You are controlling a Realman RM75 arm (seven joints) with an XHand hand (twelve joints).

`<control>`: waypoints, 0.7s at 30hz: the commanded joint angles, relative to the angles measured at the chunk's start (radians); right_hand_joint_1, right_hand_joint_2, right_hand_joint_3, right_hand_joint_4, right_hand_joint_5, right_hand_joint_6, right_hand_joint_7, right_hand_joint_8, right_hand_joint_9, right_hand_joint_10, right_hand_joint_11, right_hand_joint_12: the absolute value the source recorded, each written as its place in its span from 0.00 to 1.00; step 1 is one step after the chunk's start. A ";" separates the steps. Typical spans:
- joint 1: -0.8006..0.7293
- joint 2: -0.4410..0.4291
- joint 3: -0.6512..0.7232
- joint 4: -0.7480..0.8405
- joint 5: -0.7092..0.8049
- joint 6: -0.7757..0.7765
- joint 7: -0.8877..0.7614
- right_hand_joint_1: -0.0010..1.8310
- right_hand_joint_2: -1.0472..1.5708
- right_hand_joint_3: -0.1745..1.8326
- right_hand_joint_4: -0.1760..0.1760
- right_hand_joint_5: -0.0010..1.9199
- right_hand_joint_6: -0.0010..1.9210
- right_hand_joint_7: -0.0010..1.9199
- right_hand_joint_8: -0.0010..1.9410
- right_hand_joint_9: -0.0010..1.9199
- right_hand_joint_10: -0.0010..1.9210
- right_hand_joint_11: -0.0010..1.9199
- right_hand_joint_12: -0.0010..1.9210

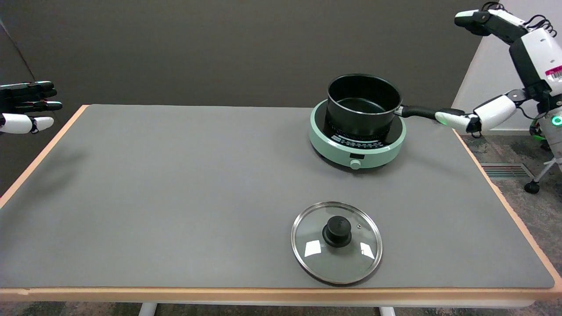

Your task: Pick up the pot lid.

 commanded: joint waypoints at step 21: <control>-0.022 -0.025 -0.030 -0.001 -0.153 0.058 0.003 0.62 0.24 0.54 0.84 0.06 0.06 0.06 0.06 0.06 0.06 0.06 0.06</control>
